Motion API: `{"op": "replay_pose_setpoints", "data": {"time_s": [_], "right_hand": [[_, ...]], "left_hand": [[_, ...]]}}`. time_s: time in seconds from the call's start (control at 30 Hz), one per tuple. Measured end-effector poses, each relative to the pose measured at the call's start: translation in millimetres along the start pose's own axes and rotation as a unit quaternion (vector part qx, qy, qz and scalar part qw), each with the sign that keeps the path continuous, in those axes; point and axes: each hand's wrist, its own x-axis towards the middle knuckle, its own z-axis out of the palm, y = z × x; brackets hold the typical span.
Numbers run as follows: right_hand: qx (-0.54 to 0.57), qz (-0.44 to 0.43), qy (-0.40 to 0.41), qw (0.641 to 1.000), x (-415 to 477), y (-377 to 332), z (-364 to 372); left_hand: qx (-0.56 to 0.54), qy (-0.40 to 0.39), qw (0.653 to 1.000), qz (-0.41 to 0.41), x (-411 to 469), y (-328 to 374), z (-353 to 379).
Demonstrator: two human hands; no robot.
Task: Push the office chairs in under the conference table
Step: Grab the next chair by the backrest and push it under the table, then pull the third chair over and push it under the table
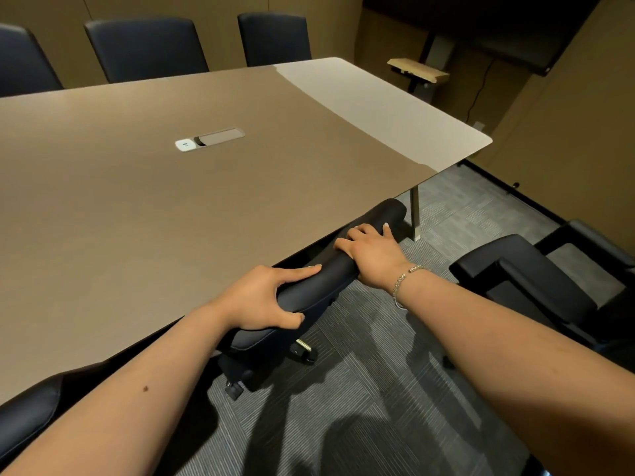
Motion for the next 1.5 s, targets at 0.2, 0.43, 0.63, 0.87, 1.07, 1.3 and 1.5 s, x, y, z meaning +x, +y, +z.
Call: {"op": "replay_pose_setpoints", "data": {"time_s": [0.2,0.43,0.63,0.87,1.07,1.3,1.5], "right_hand": [[-0.002,0.005,0.003,1.000,20,-5,-2],[0.006,0.031,0.009,0.999,29,-24,-3],[0.005,0.036,0.017,0.999,31,-25,2],[0.091,0.007,0.051,0.995,6,-21,9],[0.119,-0.017,0.078,0.990,-45,27,2],[0.141,0.097,0.099,0.980,-146,135,11],[0.134,0.191,0.068,0.970,-255,268,38]], "left_hand": [[-0.014,-0.012,1.000,-0.013,8,-13,-16],[-0.009,-0.025,0.999,-0.032,8,-31,-38],[0.001,-0.023,0.999,-0.038,7,-30,-39],[0.139,0.019,0.988,-0.066,-3,-10,-30],[0.185,0.141,0.964,-0.129,43,59,10],[0.097,0.190,0.976,-0.039,107,164,76],[0.052,0.139,0.989,0.016,193,267,156]]}}
